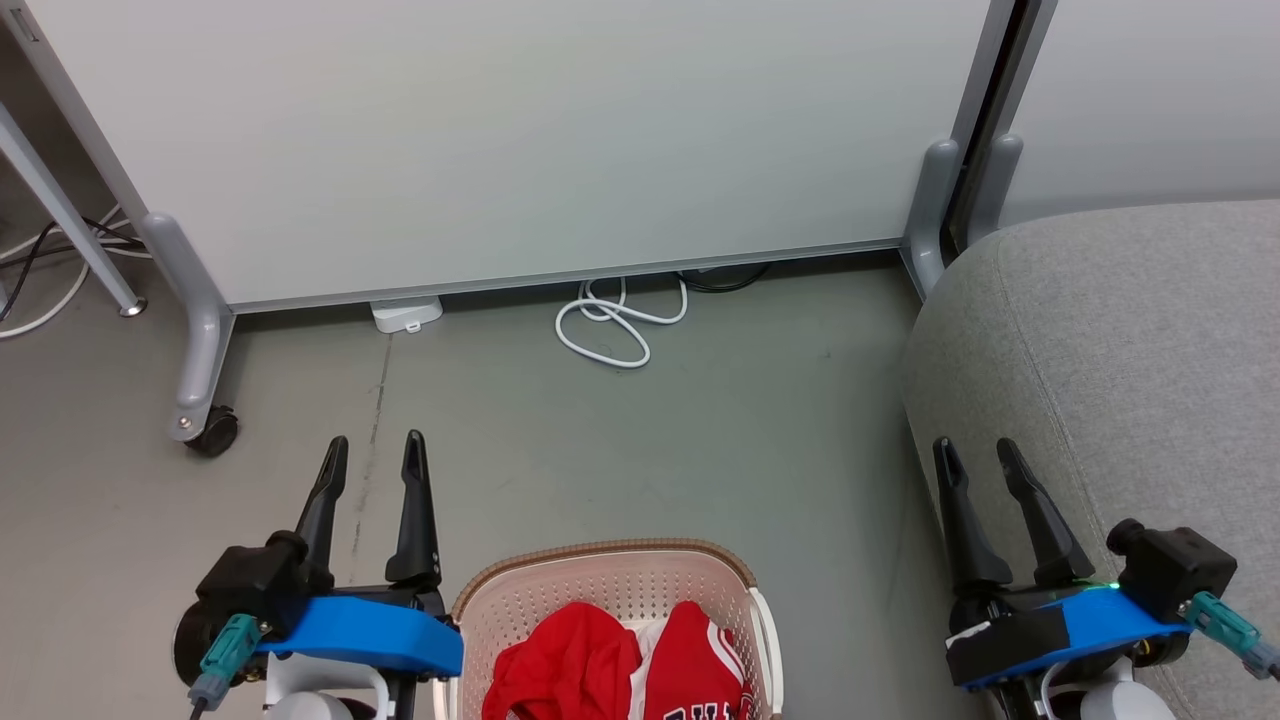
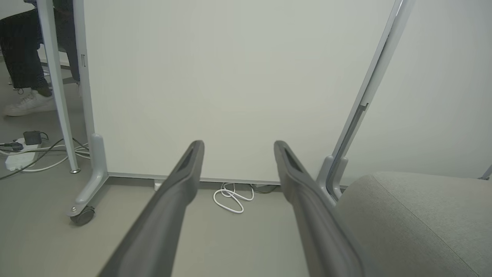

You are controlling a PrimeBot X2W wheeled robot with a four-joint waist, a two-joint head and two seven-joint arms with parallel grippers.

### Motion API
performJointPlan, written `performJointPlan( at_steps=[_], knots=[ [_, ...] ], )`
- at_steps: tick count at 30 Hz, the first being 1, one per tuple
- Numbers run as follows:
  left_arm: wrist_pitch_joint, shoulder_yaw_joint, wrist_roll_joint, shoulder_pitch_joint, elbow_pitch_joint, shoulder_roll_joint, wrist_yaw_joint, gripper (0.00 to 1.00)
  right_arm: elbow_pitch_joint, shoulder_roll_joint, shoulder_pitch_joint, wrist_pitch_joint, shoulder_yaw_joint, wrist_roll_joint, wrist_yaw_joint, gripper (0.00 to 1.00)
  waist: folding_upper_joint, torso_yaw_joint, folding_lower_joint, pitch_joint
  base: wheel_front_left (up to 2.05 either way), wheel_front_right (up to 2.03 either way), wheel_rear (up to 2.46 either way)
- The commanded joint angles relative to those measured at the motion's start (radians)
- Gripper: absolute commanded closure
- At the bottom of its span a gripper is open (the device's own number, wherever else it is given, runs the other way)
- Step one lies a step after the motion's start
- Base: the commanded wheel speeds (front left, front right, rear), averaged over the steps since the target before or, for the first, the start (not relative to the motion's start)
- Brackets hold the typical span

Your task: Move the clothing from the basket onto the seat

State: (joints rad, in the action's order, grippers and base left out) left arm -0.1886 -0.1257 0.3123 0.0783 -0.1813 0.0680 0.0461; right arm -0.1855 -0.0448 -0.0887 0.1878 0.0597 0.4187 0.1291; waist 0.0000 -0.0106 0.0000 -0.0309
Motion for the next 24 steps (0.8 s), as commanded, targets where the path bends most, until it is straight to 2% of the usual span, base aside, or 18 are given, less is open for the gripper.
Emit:
performJointPlan(
  at_steps=[1, 24],
  knots=[
    [-0.011, -0.006, -0.029, 0.018, 0.005, 0.008, -0.003, 0.00, 0.009, -0.007, -0.016, 0.012, 0.004, -0.027, 0.002, 0.00, 0.0000, -0.001, 0.0000, 0.000, 0.00, 0.00, 0.00],
    [-0.056, -0.041, -0.196, 0.025, -0.001, 0.008, -0.010, 0.00, 0.011, -0.008, -0.020, 0.056, 0.029, -0.204, 0.002, 0.00, 0.0000, -0.011, 0.0000, -0.009, 0.00, 0.00, 0.00]
  ],
)
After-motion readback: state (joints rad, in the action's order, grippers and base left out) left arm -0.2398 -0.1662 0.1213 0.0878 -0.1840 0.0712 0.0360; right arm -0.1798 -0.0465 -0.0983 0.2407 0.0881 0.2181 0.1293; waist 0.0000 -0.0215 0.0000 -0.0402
